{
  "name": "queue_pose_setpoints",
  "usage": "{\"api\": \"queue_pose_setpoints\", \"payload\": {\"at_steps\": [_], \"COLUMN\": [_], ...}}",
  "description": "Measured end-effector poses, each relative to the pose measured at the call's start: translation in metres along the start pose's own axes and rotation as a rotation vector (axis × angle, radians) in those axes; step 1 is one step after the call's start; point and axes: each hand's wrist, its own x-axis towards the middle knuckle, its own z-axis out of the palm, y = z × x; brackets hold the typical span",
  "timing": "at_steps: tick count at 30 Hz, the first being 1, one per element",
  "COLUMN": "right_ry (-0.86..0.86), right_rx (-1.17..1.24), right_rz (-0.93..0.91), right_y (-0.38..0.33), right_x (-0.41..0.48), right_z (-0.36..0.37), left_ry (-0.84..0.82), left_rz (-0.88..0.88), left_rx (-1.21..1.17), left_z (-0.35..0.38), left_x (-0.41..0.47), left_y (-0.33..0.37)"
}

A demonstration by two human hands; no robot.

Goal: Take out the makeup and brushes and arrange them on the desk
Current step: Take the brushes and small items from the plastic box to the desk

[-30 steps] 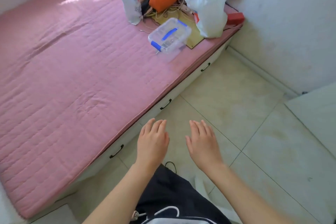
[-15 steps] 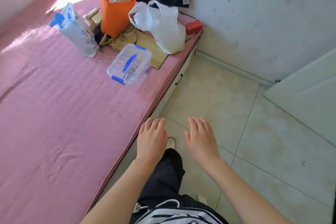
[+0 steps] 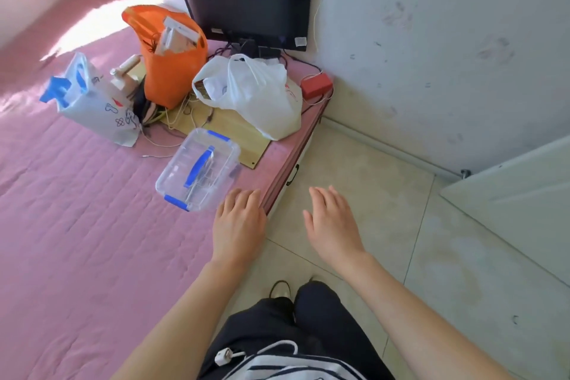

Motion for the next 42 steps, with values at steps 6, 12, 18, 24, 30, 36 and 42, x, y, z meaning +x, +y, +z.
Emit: {"api": "queue_pose_setpoints", "payload": {"at_steps": [6, 12, 18, 24, 30, 36, 42], "right_ry": [-0.04, -0.089, -0.198, -0.332, -0.326, -0.35, -0.431], "right_rx": [-0.017, -0.091, -0.156, -0.197, -0.222, -0.298, -0.334], "right_rz": [-0.15, -0.387, -0.619, -0.772, -0.827, -0.862, -0.814], "right_y": [0.01, 0.013, -0.002, -0.032, -0.075, -0.108, -0.128], "right_x": [0.083, 0.172, 0.246, 0.293, 0.335, 0.371, 0.403], "right_z": [-0.013, -0.028, -0.02, 0.002, 0.037, 0.082, 0.142], "left_ry": [-0.009, 0.005, 0.026, 0.071, 0.123, 0.13, 0.109], "left_rz": [-0.166, -0.397, -0.671, -0.889, -1.011, -1.059, -1.159], "left_rx": [-0.009, 0.003, -0.018, -0.08, -0.081, -0.09, -0.125], "left_z": [0.018, 0.025, 0.032, 0.044, 0.062, 0.1, 0.155], "left_x": [0.048, 0.092, 0.127, 0.134, 0.132, 0.124, 0.106], "left_y": [-0.003, -0.004, -0.012, -0.04, -0.095, -0.156, -0.213]}}
